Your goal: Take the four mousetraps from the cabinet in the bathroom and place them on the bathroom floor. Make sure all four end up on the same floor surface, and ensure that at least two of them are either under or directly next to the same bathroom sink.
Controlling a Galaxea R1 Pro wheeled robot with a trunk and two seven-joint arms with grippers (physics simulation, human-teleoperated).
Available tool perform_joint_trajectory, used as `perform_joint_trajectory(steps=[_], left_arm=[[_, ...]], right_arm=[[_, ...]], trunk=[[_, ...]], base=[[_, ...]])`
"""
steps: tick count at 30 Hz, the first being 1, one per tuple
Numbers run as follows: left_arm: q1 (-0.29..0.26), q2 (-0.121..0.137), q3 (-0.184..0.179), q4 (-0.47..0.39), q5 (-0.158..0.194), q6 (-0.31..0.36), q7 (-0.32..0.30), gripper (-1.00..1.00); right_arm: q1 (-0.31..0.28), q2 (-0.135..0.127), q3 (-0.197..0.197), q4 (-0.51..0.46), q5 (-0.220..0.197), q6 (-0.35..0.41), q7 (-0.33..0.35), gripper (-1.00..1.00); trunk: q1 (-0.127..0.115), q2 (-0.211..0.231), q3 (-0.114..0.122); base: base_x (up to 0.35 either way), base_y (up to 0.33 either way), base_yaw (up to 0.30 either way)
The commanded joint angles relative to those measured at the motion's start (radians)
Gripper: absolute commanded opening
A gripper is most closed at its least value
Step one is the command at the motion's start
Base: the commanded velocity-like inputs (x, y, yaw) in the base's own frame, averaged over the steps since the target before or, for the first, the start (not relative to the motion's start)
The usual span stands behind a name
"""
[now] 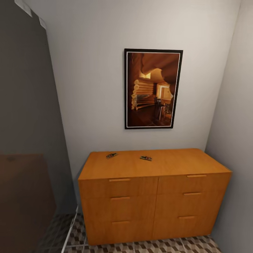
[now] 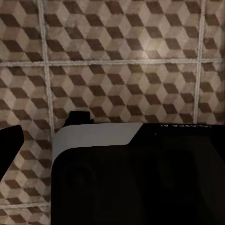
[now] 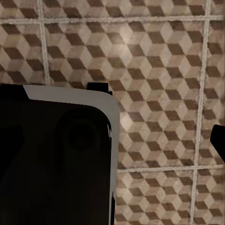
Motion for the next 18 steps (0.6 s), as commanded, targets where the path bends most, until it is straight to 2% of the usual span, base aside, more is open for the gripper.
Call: perform_joint_trajectory(steps=[1,10,18], left_arm=[[-0.001,0.000,-0.006,0.000,0.010,0.003,-0.002,1.00],[-0.001,0.000,-0.006,0.000,0.011,0.003,-0.002,1.00],[-0.001,0.000,-0.006,0.000,0.011,0.003,-0.002,1.00]], right_arm=[[-0.001,-0.001,-0.009,0.003,0.008,-0.006,0.002,1.00],[-0.001,-0.001,-0.009,0.003,0.008,-0.006,0.002,1.00],[-0.001,-0.001,-0.009,0.003,0.008,-0.006,0.002,1.00]], trunk=[[0.001,-0.001,-0.001],[0.001,-0.001,-0.001],[0.001,-0.001,-0.001]], base=[[0.285,-0.116,0.000],[0.257,-0.115,0.000],[0.196,-0.042,0.000]])
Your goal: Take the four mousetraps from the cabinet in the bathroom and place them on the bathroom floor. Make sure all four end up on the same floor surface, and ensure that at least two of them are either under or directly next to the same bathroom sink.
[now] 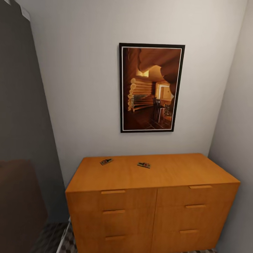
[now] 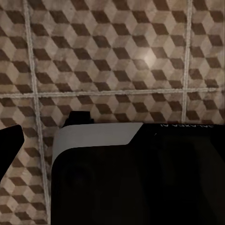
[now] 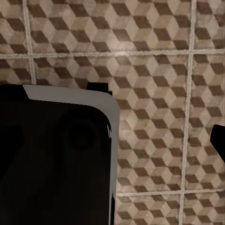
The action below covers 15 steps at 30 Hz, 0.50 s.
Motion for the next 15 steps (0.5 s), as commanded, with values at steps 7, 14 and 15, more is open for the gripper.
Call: perform_joint_trajectory(steps=[7,14,15], left_arm=[[-0.001,0.000,-0.006,0.000,0.010,0.002,-0.002,1.00],[-0.001,0.007,-0.006,0.000,0.013,-0.013,-0.002,1.00],[-0.001,0.007,-0.006,0.000,0.013,-0.013,-0.002,1.00]], right_arm=[[-0.001,-0.001,-0.009,0.003,0.007,-0.005,0.002,1.00],[-0.001,-0.001,-0.010,0.003,0.002,-0.004,0.001,1.00],[-0.001,-0.001,-0.010,0.003,0.002,-0.004,0.001,1.00]], trunk=[[0.000,-0.001,-0.001],[0.000,-0.001,-0.001],[0.000,-0.001,-0.001]], base=[[0.065,-0.007,0.000],[0.014,-0.001,0.000],[0.006,-0.001,0.000]])
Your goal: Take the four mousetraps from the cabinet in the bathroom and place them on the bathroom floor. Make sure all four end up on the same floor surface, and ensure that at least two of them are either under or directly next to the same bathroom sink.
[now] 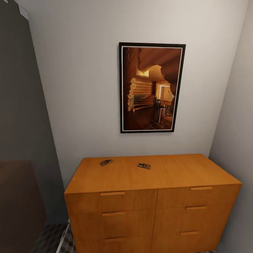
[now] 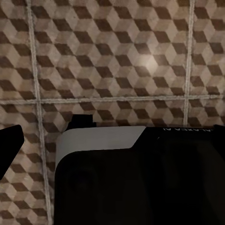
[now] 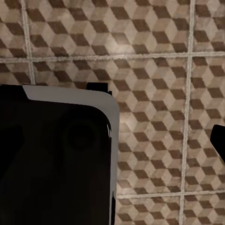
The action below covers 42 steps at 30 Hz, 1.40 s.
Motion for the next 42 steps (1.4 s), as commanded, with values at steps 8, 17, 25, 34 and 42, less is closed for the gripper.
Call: perform_joint_trajectory(steps=[8,17,25,34,42], left_arm=[[-0.001,0.009,-0.007,-0.001,0.063,-0.014,-0.003,1.00],[-0.001,0.016,-0.008,-0.021,0.103,-0.019,-0.003,1.00],[-0.002,0.041,-0.008,-0.179,0.109,-0.011,0.000,1.00],[-0.002,0.072,-0.009,-0.311,0.108,-0.004,0.001,1.00],[-0.002,0.081,-0.008,-0.360,0.106,0.002,0.002,1.00]], right_arm=[[-0.001,-0.001,-0.013,0.003,0.006,-0.008,0.002,1.00],[-0.001,-0.002,-0.012,-0.014,0.009,-0.016,-0.003,1.00],[-0.005,-0.001,-0.014,-0.186,0.005,0.010,0.002,1.00],[-0.006,0.017,-0.016,-0.487,0.001,0.235,0.002,1.00],[-0.006,0.022,-0.016,-0.533,0.001,0.269,0.000,1.00]], trunk=[[0.000,-0.001,-0.001],[0.000,-0.001,-0.001],[0.000,-0.001,-0.001],[0.000,-0.001,-0.001],[0.000,-0.001,-0.001]], base=[[0.003,0.000,0.000],[0.000,0.000,0.000],[0.000,0.000,0.000],[0.000,0.000,0.000],[0.000,0.000,0.000]])
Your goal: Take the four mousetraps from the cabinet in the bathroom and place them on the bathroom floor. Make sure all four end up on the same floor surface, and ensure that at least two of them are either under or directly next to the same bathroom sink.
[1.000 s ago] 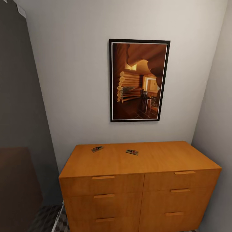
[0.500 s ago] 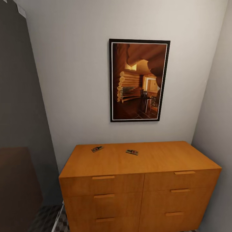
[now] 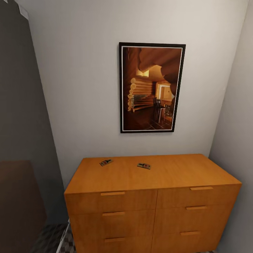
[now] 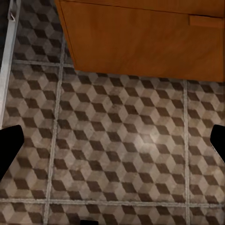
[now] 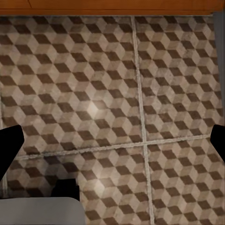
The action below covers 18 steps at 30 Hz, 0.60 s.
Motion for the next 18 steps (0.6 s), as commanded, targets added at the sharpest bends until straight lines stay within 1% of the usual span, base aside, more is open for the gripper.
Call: perform_joint_trajectory(steps=[1,18], left_arm=[[0.000,0.001,-0.006,-0.003,0.010,0.002,-0.001,1.00],[0.000,0.005,-0.006,-0.013,0.010,0.003,0.001,1.00]], right_arm=[[0.000,0.001,-0.006,-0.003,0.010,0.006,0.005,1.00],[0.000,0.002,-0.008,-0.006,0.010,0.003,0.004,1.00]], trunk=[[0.000,-0.001,-0.001],[0.000,-0.001,-0.001]], base=[[0.000,0.000,0.000],[0.000,0.000,0.000]])
